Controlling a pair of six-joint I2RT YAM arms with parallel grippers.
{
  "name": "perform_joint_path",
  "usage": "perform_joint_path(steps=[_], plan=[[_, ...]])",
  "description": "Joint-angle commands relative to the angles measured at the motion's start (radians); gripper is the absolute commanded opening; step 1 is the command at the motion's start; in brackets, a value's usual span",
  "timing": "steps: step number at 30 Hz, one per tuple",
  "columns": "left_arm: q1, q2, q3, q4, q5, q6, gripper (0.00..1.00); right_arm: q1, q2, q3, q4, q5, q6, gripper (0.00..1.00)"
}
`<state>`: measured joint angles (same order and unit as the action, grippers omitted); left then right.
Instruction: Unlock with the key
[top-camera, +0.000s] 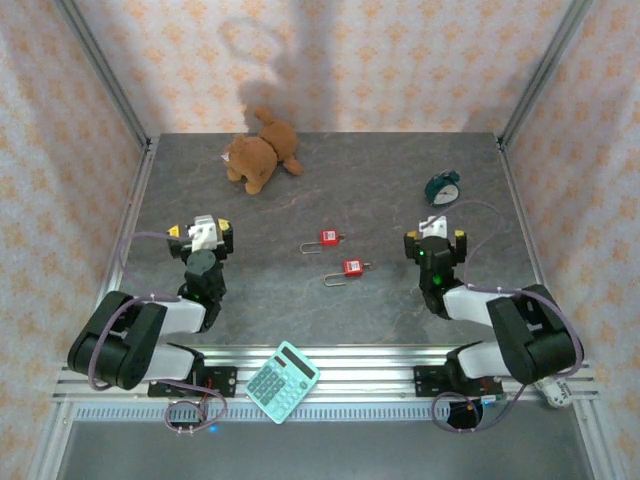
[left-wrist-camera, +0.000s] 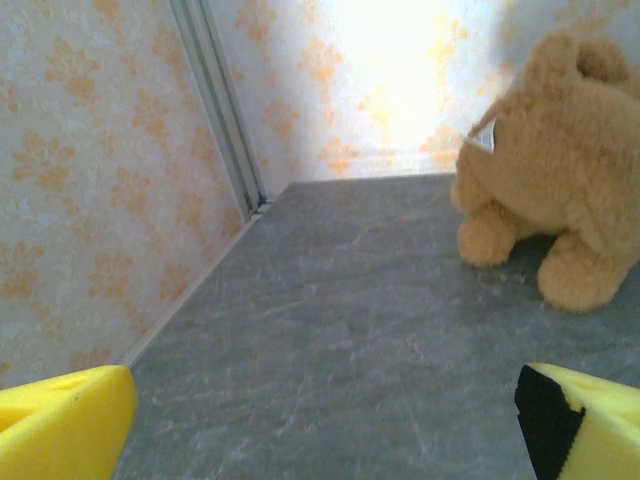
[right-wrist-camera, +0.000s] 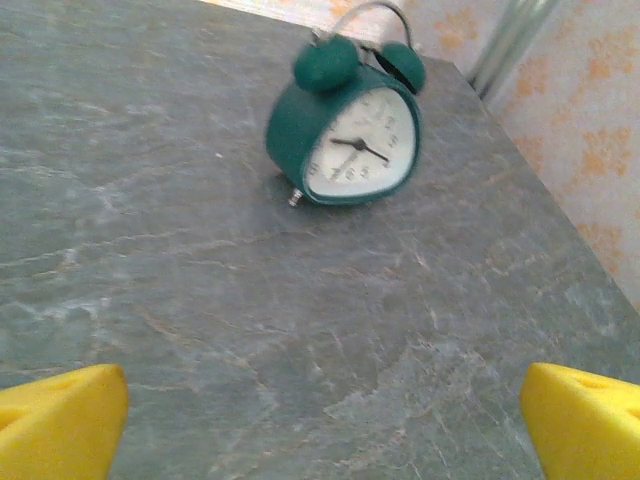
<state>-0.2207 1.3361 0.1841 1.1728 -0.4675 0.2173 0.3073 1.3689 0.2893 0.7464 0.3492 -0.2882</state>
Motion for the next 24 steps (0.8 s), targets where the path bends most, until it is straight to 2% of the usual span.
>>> perform_joint_path(steps=[1, 3, 5, 8, 10, 11, 12, 14, 15, 17, 19, 20, 21, 24], plan=[[0.009, -0.042, 0.051, -0.078, 0.075, -0.025, 1.0, -0.034, 0.017, 0.009, 0.156, -0.048, 0.047, 0.99], [0.014, -0.077, 0.09, -0.261, 0.079, -0.07, 1.0, -0.054, 0.046, 0.021, 0.163, -0.059, 0.054, 0.99], [0.042, -0.04, 0.105, -0.326, 0.135, -0.107, 1.0, -0.068, 0.059, 0.034, 0.157, -0.054, 0.072, 0.99], [0.051, 0.046, 0.043, -0.11, 0.167, -0.098, 1.0, -0.114, 0.061, 0.05, 0.113, -0.107, 0.111, 0.99], [0.09, 0.166, 0.017, 0.066, 0.129, -0.153, 1.0, -0.149, 0.066, 0.018, 0.171, -0.127, 0.152, 0.99], [0.11, 0.253, 0.008, 0.192, 0.145, -0.15, 1.0, -0.166, 0.079, 0.002, 0.21, -0.132, 0.173, 0.99], [0.113, 0.278, 0.021, 0.202, 0.141, -0.143, 1.0, -0.184, 0.099, -0.01, 0.247, -0.135, 0.196, 0.99], [0.12, 0.165, 0.081, -0.094, 0.193, -0.176, 1.0, -0.204, 0.145, -0.016, 0.303, -0.137, 0.222, 0.99], [0.133, 0.171, 0.116, -0.144, 0.228, -0.172, 1.0, -0.208, 0.15, -0.007, 0.299, -0.138, 0.222, 1.0], [0.143, 0.219, 0.171, -0.165, 0.217, -0.168, 1.0, -0.211, 0.138, 0.028, 0.207, -0.169, 0.216, 0.99], [0.185, 0.179, 0.208, -0.326, 0.224, -0.237, 1.0, -0.212, 0.154, 0.086, 0.127, -0.175, 0.212, 1.0], [0.194, 0.185, 0.197, -0.291, 0.24, -0.239, 1.0, -0.228, 0.158, 0.121, 0.058, -0.195, 0.228, 1.0], [0.194, 0.203, 0.186, -0.24, 0.239, -0.227, 1.0, -0.265, 0.159, 0.138, 0.022, -0.267, 0.246, 1.0], [0.194, 0.186, 0.198, -0.29, 0.239, -0.237, 1.0, -0.287, 0.157, 0.136, 0.02, -0.301, 0.254, 0.99]])
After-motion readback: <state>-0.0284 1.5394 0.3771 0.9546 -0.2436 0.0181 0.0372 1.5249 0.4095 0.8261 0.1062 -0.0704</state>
